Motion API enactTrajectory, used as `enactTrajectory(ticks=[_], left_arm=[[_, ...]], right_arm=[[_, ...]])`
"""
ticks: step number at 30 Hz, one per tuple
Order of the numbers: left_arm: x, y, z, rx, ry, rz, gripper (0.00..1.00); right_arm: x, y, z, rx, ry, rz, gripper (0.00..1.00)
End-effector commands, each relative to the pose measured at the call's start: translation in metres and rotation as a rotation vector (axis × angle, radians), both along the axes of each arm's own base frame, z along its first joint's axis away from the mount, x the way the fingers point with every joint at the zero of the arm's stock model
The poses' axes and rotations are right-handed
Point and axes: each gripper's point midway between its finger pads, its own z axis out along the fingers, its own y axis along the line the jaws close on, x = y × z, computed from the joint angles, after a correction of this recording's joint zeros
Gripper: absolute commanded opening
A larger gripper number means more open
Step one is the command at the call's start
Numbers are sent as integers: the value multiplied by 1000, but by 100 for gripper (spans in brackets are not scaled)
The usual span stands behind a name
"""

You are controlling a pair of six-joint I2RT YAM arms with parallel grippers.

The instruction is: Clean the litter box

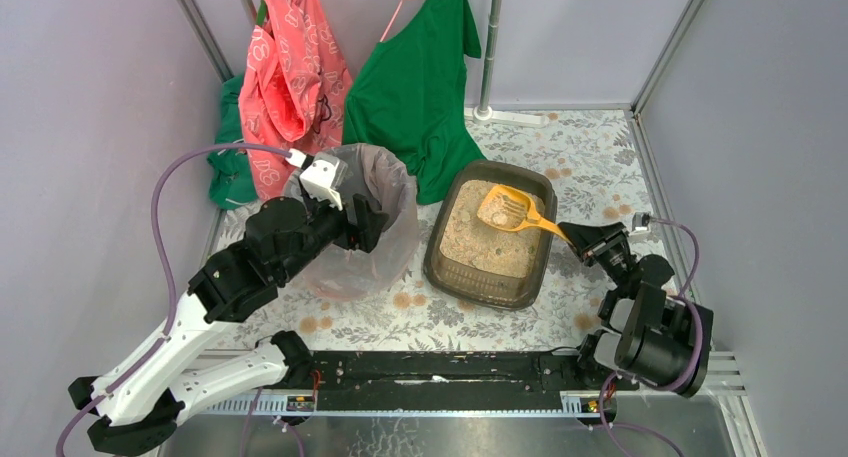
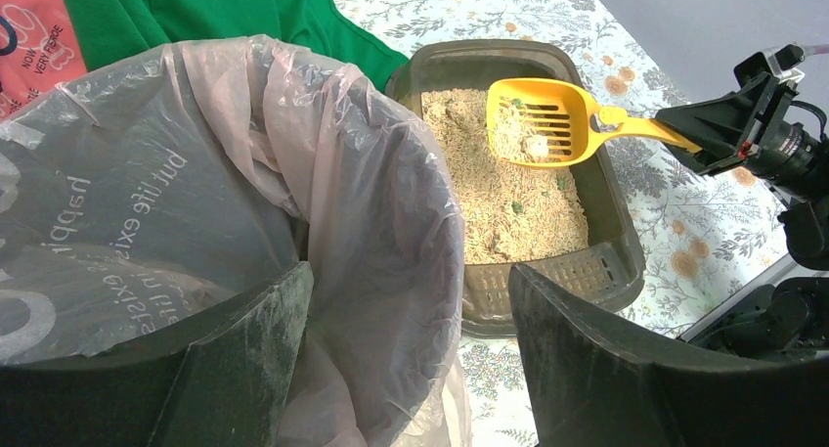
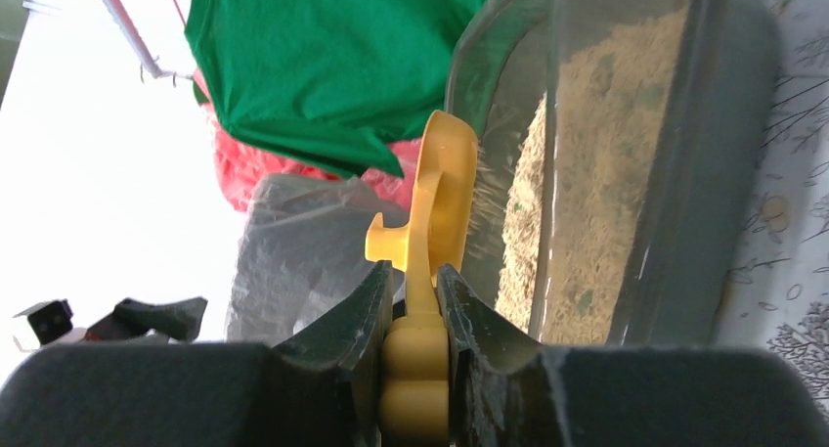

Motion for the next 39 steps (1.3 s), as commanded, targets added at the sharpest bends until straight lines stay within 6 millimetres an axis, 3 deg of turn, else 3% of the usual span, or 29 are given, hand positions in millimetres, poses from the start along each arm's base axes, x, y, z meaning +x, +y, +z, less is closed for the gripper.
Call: enactTrajectory(ticks=[1, 2, 5, 8, 11, 14, 17, 19, 22, 25, 28, 31, 34, 37, 39], left_arm=[[1, -7, 13, -62, -36, -13, 81], [2, -8, 13, -64, -39, -14, 81], [3, -10, 11, -57, -32, -16, 81], [2, -11, 11, -68, -34, -25, 81], [2, -9, 12, -57, -36, -16, 81], [1, -7, 13, -58, -40, -14, 81], [1, -2, 13, -48, -41, 0, 81], [0, -1, 12, -50, -42, 0, 81], [0, 0, 12, -42, -39, 4, 81], [-2, 2, 13, -45, -42, 4, 81], [-2, 6, 13, -35, -42, 20, 81], [-2, 5, 12, -43, -42, 14, 81], [-1, 4, 11, -35, -34, 16, 81], [-2, 3, 11, -47, -39, 10, 81], [-1, 4, 12, -41, -42, 17, 81]], right_arm=[[3, 5, -1, -76, -16, 20, 0], [2, 8, 1, -78, -22, 30, 0], [2, -8, -8, -79, 29, -47, 0], [4, 10, -2, -123, 0, 44, 0], [7, -3, -5, -107, 25, -23, 0], [7, 13, -6, -89, 29, 41, 0], [6, -2, -9, -50, 34, -13, 0], [6, 10, -5, -56, 2, 51, 0], [8, -10, -7, -18, 14, -22, 0], [11, 13, 0, -15, -20, 54, 0], [11, -3, -7, 4, 4, -14, 0], [9, 22, -2, -11, -23, 84, 0], [8, -4, -12, -18, 21, -10, 0], [9, 13, -13, -64, 15, 48, 0], [9, 2, -15, -81, 23, -4, 0]])
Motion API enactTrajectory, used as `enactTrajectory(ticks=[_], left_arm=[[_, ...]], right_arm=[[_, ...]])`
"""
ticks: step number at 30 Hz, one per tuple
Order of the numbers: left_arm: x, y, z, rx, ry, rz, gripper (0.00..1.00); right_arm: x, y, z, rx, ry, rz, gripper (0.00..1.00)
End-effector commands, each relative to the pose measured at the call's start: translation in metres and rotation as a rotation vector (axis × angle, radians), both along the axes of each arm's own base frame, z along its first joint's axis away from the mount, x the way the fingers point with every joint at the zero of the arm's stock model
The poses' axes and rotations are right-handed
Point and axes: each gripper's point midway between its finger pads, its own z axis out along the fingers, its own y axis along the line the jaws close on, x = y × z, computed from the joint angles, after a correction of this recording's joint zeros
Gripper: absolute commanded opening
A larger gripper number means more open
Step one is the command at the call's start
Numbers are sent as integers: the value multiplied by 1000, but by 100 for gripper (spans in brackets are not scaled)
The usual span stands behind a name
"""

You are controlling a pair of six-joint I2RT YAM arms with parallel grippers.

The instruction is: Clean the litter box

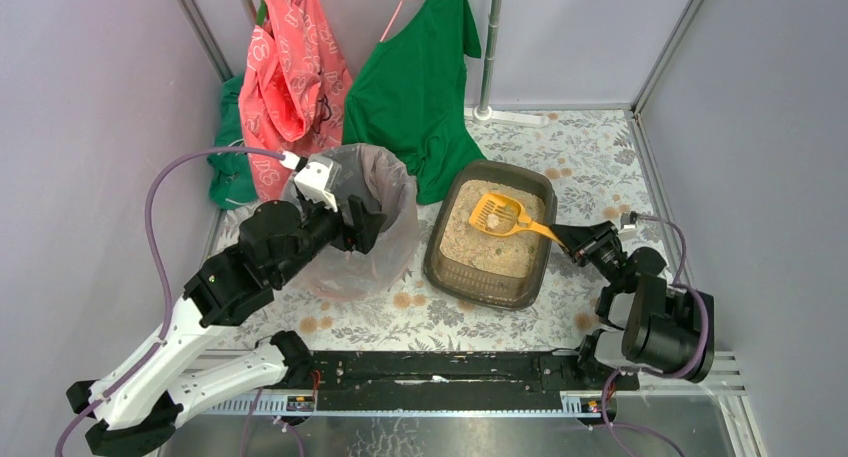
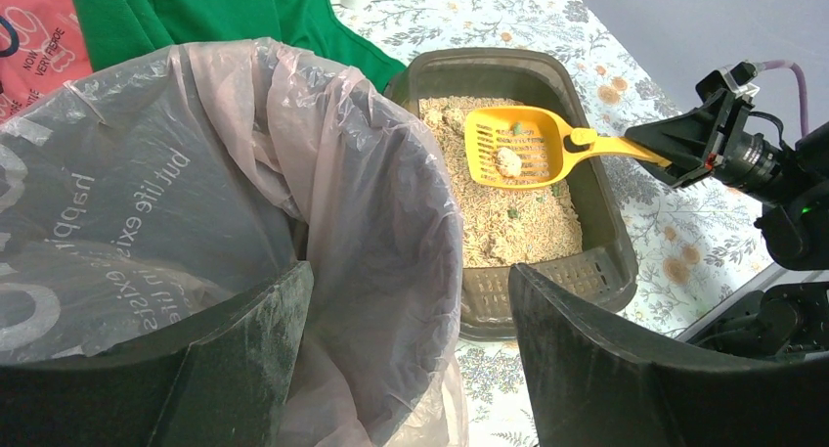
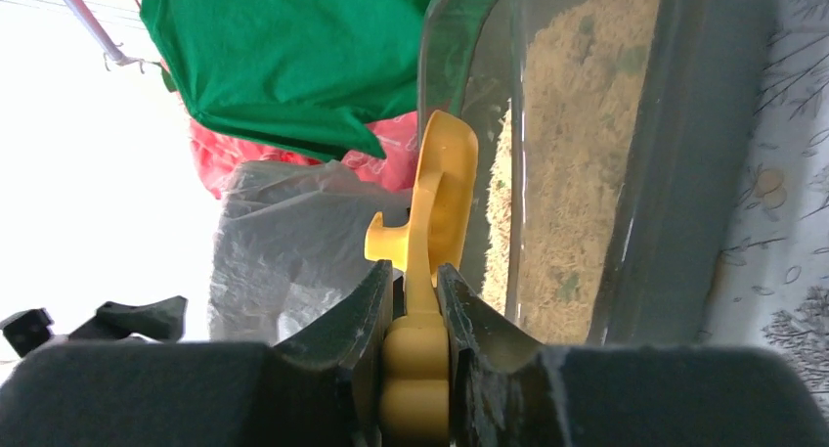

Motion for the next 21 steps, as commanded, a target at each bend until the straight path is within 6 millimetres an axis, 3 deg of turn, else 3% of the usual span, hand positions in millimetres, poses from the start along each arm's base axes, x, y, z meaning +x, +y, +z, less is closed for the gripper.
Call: enactTrajectory(ticks=[1, 3, 6, 9, 12, 15, 21], left_arm=[[3, 1, 8, -15, -29, 15, 81], [2, 0, 9, -23, -31, 8, 81], [3, -1, 7, -15, -27, 11, 80], [2, -1, 7, -25, -30, 7, 80], [2, 1, 6, -19, -28, 15, 80], [1, 1, 6, -33, -32, 13, 80], [-1, 8, 1, -40, -25, 38, 80]], right_arm=[[2, -6, 0, -99, -34, -20, 0], [3, 8, 1, -130, -32, 32, 0], [2, -9, 1, -137, -17, -33, 0], [1, 8, 2, -168, -22, 42, 0], [2, -11, 0, -151, -1, -43, 0], [-2, 8, 7, -124, -29, 40, 0], [-6, -1, 19, -105, -49, 9, 0]])
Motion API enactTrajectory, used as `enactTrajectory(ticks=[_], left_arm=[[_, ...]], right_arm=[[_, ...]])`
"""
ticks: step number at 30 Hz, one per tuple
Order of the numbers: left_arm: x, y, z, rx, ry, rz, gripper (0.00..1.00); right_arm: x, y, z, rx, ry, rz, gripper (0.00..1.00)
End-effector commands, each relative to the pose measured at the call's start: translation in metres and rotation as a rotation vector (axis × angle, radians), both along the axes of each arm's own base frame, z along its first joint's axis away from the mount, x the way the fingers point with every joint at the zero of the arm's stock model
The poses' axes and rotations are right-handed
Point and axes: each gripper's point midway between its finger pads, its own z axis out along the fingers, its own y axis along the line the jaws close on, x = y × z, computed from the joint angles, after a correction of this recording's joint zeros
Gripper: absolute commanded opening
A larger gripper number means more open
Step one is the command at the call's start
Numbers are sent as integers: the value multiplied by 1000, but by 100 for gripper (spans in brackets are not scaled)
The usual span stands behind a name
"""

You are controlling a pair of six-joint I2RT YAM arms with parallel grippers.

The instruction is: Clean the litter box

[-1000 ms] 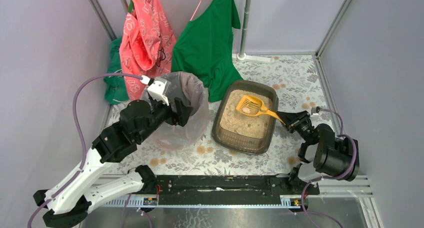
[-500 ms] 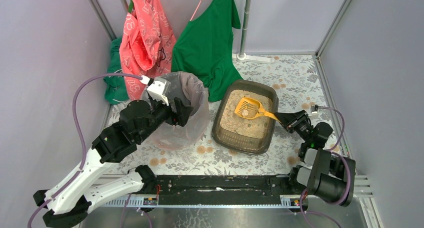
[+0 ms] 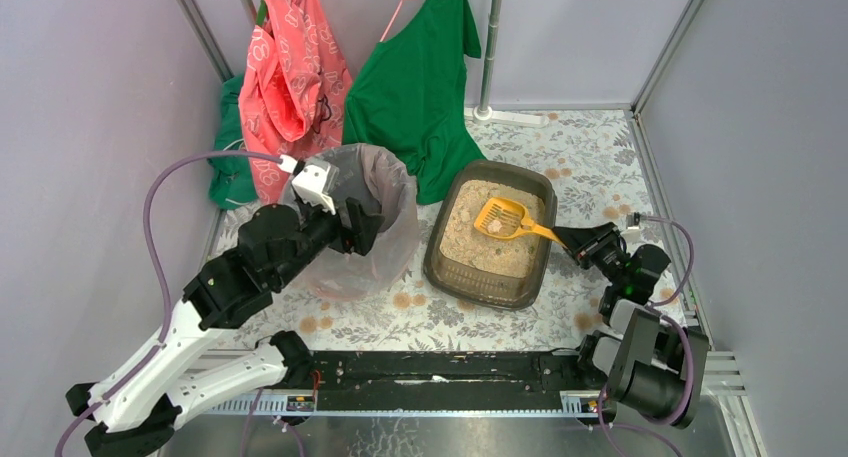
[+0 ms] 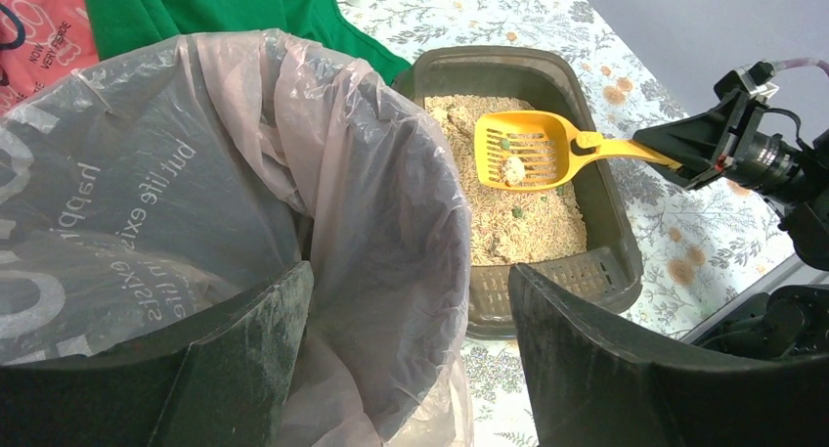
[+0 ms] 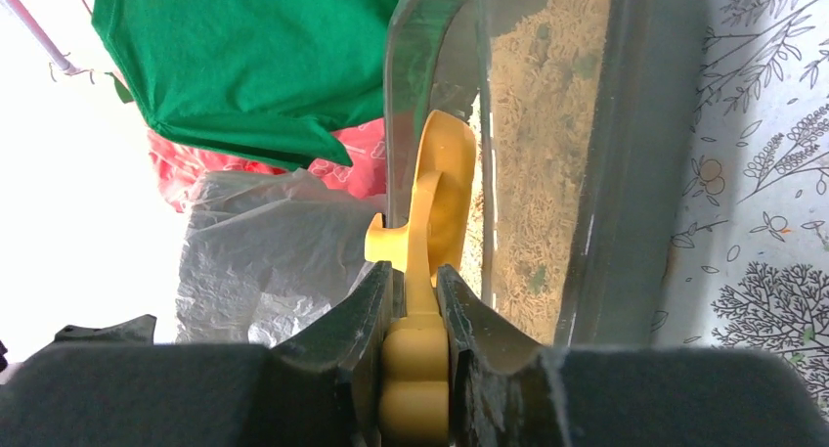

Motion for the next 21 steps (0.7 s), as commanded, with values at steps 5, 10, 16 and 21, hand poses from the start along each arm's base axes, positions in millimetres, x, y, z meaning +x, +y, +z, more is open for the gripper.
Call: enactTrajectory(ticks=[5, 10, 16, 21], left_arm=[[-5, 18, -5, -63, -25, 67, 80], [-9, 26, -6, -62, -40, 74, 79], [-12, 34, -2, -49, -55, 87, 79], [-14, 38, -3, -42, -54, 92, 79]], right_arm=[[-6, 2, 55, -54, -112, 28, 0], [-12, 8, 89, -61, -155, 44, 0], [-14, 12, 106, 43, -189, 42, 0], [-13, 11, 145, 29, -206, 38, 0]])
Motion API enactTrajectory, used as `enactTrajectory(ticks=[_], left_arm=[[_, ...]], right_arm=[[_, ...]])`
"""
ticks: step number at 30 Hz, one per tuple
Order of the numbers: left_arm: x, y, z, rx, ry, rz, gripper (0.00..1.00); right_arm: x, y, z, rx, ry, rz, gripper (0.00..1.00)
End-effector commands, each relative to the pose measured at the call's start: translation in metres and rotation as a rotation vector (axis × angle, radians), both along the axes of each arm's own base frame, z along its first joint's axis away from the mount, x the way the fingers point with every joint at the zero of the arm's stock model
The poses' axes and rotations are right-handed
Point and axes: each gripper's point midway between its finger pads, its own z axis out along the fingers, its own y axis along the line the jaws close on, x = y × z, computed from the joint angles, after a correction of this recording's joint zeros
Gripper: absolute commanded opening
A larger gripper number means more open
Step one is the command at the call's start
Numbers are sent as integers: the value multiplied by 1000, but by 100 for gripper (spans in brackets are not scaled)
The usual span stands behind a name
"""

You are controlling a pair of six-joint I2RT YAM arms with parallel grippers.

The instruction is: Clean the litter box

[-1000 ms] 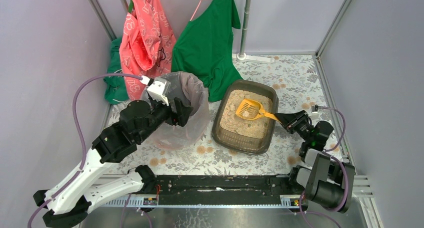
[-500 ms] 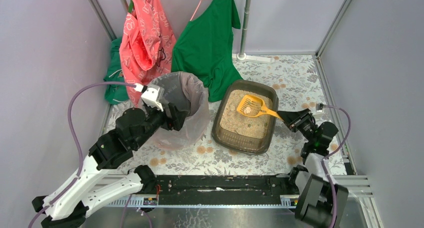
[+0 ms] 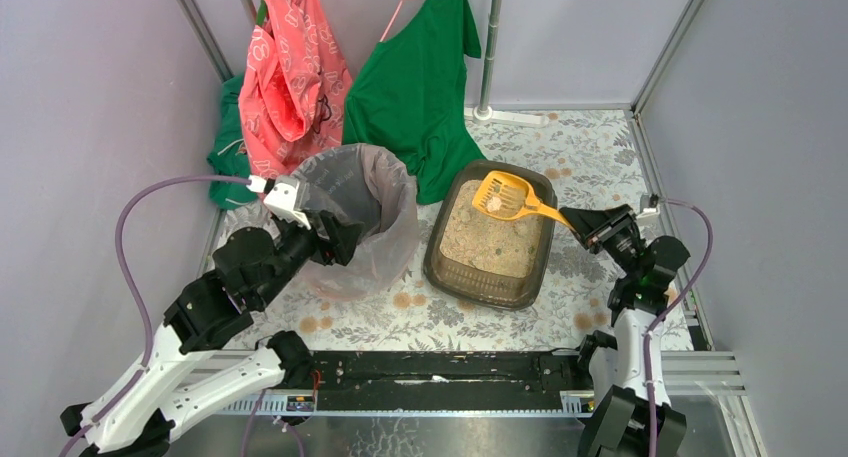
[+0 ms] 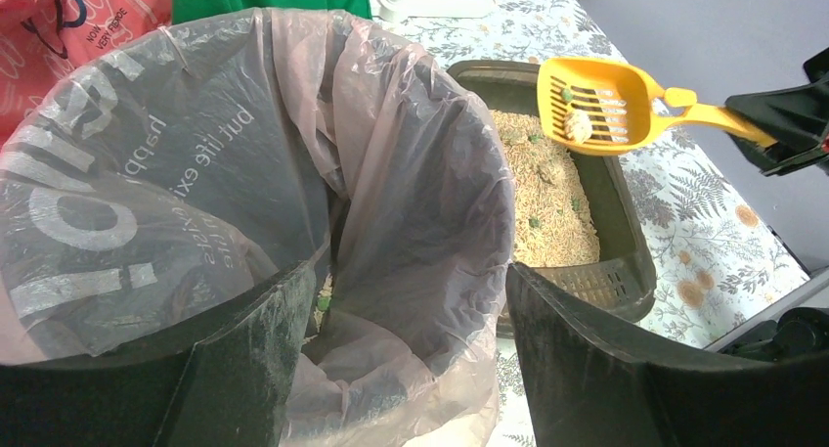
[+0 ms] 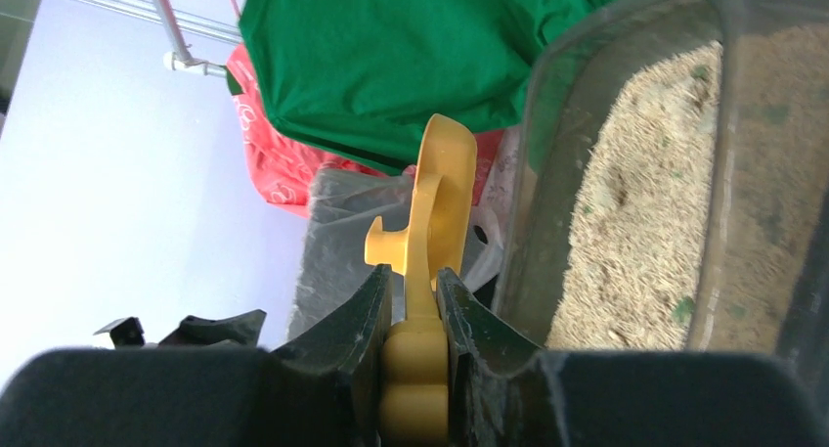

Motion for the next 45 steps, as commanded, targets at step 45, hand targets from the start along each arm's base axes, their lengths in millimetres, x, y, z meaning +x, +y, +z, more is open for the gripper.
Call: enactTrajectory(ticks=[45], left_arm=[[-16, 31, -8, -36, -15, 66, 79]], right_arm=[[54, 182, 190, -158, -202, 313, 0]])
